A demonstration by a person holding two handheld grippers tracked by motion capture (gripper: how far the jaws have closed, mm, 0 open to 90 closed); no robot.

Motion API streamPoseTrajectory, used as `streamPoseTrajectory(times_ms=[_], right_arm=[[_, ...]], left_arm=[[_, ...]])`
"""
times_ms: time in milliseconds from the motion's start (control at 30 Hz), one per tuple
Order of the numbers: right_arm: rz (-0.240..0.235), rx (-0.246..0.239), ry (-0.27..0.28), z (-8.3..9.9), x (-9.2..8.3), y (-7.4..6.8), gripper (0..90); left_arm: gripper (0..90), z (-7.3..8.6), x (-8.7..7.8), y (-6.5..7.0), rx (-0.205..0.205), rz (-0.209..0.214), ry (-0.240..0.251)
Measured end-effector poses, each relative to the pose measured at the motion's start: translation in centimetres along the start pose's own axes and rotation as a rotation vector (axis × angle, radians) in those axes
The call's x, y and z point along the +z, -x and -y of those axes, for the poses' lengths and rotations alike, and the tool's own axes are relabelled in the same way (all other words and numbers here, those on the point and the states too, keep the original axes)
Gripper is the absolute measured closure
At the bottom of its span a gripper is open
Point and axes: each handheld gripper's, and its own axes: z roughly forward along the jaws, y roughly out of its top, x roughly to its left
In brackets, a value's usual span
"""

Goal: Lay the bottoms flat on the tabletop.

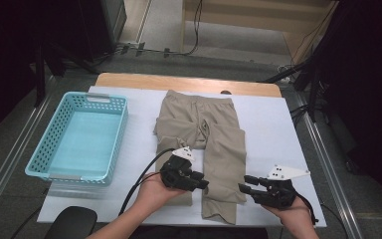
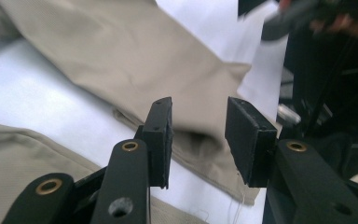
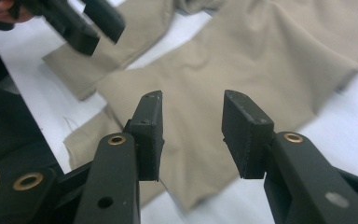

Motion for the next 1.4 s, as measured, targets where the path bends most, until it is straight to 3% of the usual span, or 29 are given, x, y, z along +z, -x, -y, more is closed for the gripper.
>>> streamPoseTrajectory(times_ms=[133,267,400,433,500,533,600,633,700,900,1000,1100,1233,1400], right_arm=[[-0.034,-0.034,-0.042,-0.2,2.0,-0.7,54.5],[-0.049,-0.133,-0.067,-0.1,3.9,-1.9,54.4],[-0.085,-0.141,-0.134,0.2,5.6,-2.5,53.2],[-0.091,-0.153,-0.150,0.3,6.0,-2.5,54.9],[-0.093,-0.148,-0.185,0.5,6.7,-2.7,67.7],[-0.099,-0.145,-0.184,0.4,6.8,-2.8,76.1],[-0.124,-0.066,-0.242,0.0,6.9,-2.9,85.3],[-0.132,-0.042,-0.264,-0.2,6.8,-3.1,85.7],[-0.147,-0.056,-0.264,-0.2,6.3,-3.8,85.8],[-0.181,-0.071,-0.241,0.8,4.4,-5.8,84.2],[-0.174,-0.072,-0.213,0.9,4.1,-5.7,67.9],[-0.133,-0.067,-0.150,0.3,3.7,-4.5,61.0],[-0.010,-0.082,-0.072,-0.3,3.5,-1.7,55.5],[0.125,-0.004,-0.039,-0.7,4.2,2.8,55.3]], left_arm=[[53.5,-0.4,-0.2,-0.6,0.012,-0.044,0.017],[49.0,-0.6,-0.3,-1.2,0.003,-0.069,0.031],[44.4,-0.8,-0.1,-1.9,-0.001,-0.099,0.049],[44.3,-0.8,-0.1,-2.1,-0.001,-0.104,0.051],[44.2,-0.9,0.1,-2.4,-0.012,-0.110,0.050],[44.2,-0.9,0.2,-2.6,-0.014,-0.113,0.047],[44.1,-1.0,0.4,-2.9,-0.013,-0.127,0.042],[43.7,-1.0,0.6,-3.0,-0.015,-0.132,0.045],[41.1,-1.1,0.8,-3.2,-0.016,-0.139,0.044],[37.9,-1.5,1.5,-3.6,-0.017,-0.164,0.060],[38.0,-1.7,2.1,-4.0,-0.023,-0.175,0.047],[38.0,-2.2,2.5,-4.5,-0.023,-0.193,0.046],[38.2,-2.7,3.0,-5.1,-0.033,-0.220,0.052],[39.4,-3.2,3.8,-6.1,-0.058,-0.235,0.054]])
